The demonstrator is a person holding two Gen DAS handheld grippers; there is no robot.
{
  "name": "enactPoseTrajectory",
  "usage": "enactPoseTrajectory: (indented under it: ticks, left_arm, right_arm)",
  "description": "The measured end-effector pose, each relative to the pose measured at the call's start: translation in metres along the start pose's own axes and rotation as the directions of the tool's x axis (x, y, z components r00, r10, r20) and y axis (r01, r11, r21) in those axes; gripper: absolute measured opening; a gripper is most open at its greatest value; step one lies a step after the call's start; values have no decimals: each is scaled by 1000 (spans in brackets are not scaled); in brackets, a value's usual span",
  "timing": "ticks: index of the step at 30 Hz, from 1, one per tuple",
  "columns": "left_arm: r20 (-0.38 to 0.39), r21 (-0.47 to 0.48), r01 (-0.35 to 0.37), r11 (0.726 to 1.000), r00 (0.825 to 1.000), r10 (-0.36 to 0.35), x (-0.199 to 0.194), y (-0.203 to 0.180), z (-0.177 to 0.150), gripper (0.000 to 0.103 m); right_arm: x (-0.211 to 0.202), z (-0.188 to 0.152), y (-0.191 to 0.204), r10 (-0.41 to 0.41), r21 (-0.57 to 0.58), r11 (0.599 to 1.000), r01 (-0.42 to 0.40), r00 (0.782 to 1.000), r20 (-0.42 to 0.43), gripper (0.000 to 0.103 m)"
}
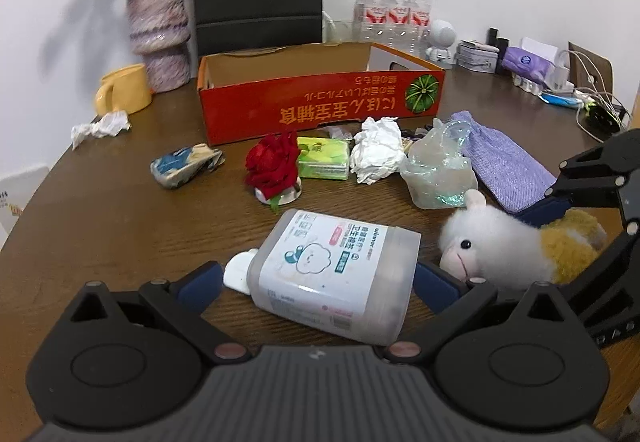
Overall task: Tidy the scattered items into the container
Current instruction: 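Grasp the white plastic container with the left tool while the right grasps the plush sheep, then carry both items into the cardboard box and open both tools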
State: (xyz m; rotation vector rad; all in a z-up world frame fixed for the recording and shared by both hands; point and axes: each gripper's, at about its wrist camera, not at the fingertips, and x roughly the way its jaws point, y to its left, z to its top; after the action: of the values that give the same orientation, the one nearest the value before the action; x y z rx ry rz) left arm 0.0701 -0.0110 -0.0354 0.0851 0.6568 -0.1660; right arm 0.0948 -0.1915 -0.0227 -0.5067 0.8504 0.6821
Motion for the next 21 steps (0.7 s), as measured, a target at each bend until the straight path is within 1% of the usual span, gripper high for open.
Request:
enactPoseTrajectory:
  ticks: [3, 8, 10, 12, 16, 21]
  left_arm:
    - [0, 9, 10, 1000, 1000, -10, 4, -2, 1, 103]
    - [5, 38, 9, 999, 1000, -9, 11, -7, 2, 102]
    - [8, 50, 6, 999, 1000, -7, 14, -9, 2, 92]
    - [17, 54, -1, 999, 1000, 0, 14, -10, 1, 92]
    - [31, 31, -1, 1000, 1000, 0, 9, -9, -1, 88]
    - [69, -18, 0, 1000, 998, 1, -4, -5, 0, 87]
  right_arm:
    - [2, -2, -8, 28, 48, 998, -27, 1000, -8, 64]
    - [2, -5, -15, 34, 95, 995, -35, 999, 7, 57]
    - [0, -8, -17, 34, 112, 993, -36, 999, 21, 55]
    - [-2, -10, -19, 30, 129, 991, -34, 999, 35, 53]
    - [-10, -16, -24, 21, 167, 985, -34, 997, 79, 49]
    - [-19, -22, -35, 1, 229, 973, -31, 991, 130, 48]
